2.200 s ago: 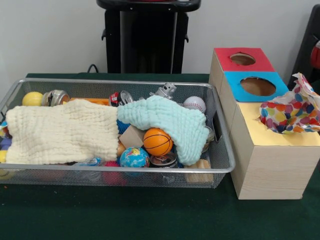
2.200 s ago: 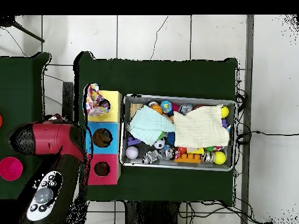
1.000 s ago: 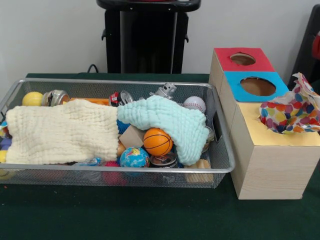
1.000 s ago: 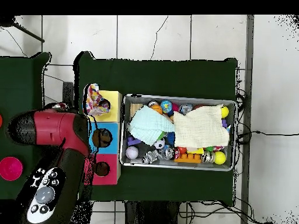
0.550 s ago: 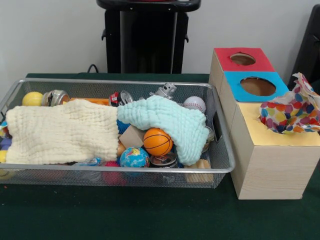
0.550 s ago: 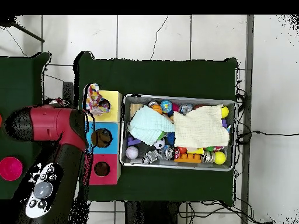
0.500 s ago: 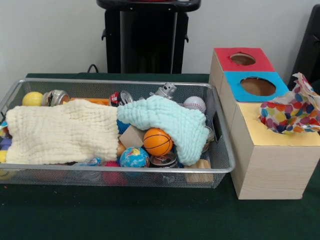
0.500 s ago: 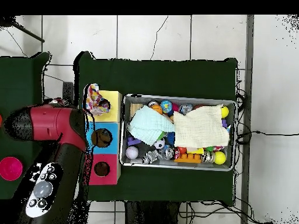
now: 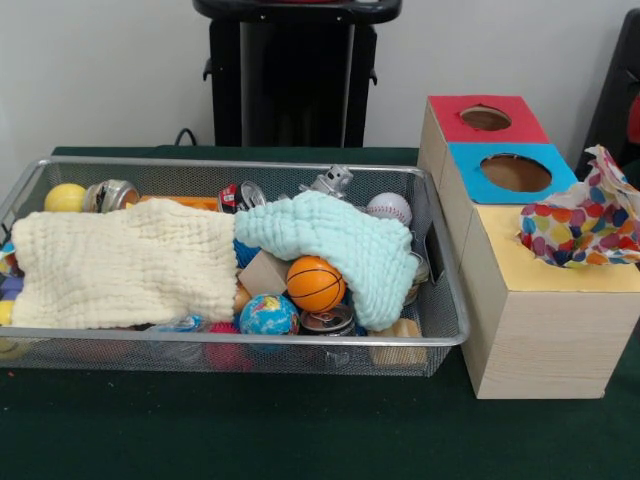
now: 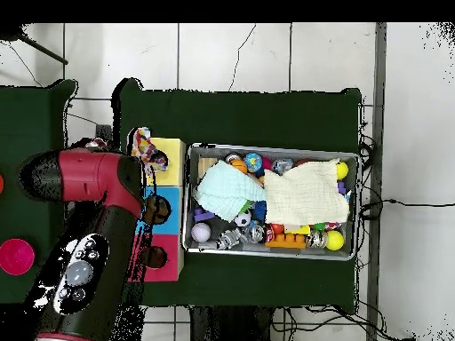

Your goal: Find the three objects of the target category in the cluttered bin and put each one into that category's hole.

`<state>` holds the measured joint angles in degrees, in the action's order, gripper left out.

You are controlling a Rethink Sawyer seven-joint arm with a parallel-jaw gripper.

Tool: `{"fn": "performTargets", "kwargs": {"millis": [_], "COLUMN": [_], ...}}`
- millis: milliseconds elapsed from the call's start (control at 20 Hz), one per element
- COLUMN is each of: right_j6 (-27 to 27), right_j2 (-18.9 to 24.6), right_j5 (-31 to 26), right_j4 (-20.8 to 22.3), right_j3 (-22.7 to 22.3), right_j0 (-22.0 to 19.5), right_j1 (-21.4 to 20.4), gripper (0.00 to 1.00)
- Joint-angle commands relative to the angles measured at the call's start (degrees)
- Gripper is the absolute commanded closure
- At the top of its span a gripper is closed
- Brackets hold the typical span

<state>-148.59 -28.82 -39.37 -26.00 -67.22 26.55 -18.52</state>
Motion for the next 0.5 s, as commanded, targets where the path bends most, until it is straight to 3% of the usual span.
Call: {"fn": "performTargets", "kwargs": {"millis": [50,500], "right_j6": [-4.52,-2.68], "right_j2": [4.53,6.08], "right_j5": [-1.77,0.40], "right_j4": [1.96,2.89], "right_j3": [-1.71,-3.08], "right_j0": [-4.87,-6.38], "right_j1": [2.15,1.57], "gripper": [1.00,1.00]}}
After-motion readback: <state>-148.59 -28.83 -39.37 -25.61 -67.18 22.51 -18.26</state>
